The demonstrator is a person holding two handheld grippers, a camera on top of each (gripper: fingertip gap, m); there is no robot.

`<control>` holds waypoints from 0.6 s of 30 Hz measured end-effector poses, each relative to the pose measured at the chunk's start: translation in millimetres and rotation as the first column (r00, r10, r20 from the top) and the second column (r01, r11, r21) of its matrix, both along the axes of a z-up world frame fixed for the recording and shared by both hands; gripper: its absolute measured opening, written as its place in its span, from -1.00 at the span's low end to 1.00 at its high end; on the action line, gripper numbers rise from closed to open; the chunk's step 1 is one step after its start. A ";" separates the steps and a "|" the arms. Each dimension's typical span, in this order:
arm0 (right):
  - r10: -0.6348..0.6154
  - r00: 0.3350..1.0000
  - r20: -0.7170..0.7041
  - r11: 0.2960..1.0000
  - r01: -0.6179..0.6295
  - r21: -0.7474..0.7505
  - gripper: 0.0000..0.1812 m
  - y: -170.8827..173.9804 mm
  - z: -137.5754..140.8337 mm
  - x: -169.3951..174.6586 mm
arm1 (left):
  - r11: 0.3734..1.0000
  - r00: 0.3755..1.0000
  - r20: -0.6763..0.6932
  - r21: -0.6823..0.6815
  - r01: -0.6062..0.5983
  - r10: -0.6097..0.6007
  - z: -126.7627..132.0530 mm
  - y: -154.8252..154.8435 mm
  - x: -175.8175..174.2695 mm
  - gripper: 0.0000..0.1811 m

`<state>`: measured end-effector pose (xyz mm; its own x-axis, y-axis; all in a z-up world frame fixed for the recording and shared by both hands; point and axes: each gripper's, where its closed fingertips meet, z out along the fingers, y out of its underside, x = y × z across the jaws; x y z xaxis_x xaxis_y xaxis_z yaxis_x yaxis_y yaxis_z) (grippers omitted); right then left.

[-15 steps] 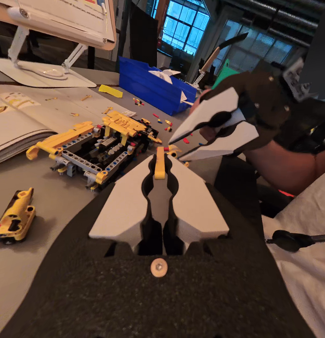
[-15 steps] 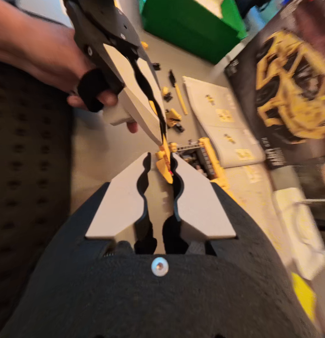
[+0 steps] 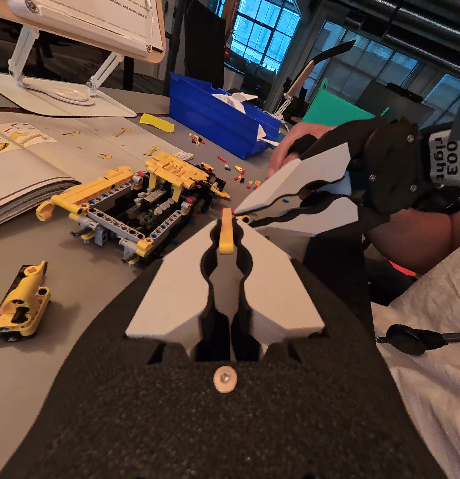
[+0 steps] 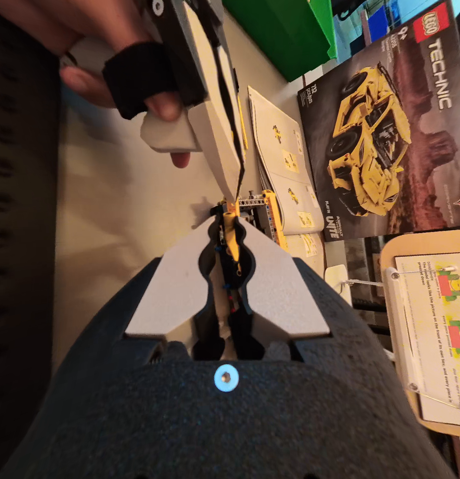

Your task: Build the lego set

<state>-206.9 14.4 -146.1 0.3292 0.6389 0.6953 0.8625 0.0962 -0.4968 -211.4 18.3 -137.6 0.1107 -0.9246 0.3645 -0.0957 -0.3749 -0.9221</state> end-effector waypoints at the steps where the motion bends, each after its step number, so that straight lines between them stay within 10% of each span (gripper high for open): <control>1: 0.001 1.000 0.010 1.000 -0.001 0.018 -0.93 0.8 -0.1 0.1 | 1.000 1.000 -0.005 0.003 0.001 -0.001 -0.7 -0.4 0.3 -0.92; 12: 0.035 0.999 -0.007 0.986 -0.036 -0.162 -0.93 -5.3 -3.3 1.8 | 0.999 0.999 -0.021 0.028 0.026 -0.026 -1.5 -5.9 1.9 -0.92; 18: 0.014 0.991 0.136 1.000 -0.015 0.000 -0.93 1.1 -1.0 0.2 | 1.000 1.000 -0.002 -0.002 0.004 -0.004 0.2 -0.8 -0.6 -0.92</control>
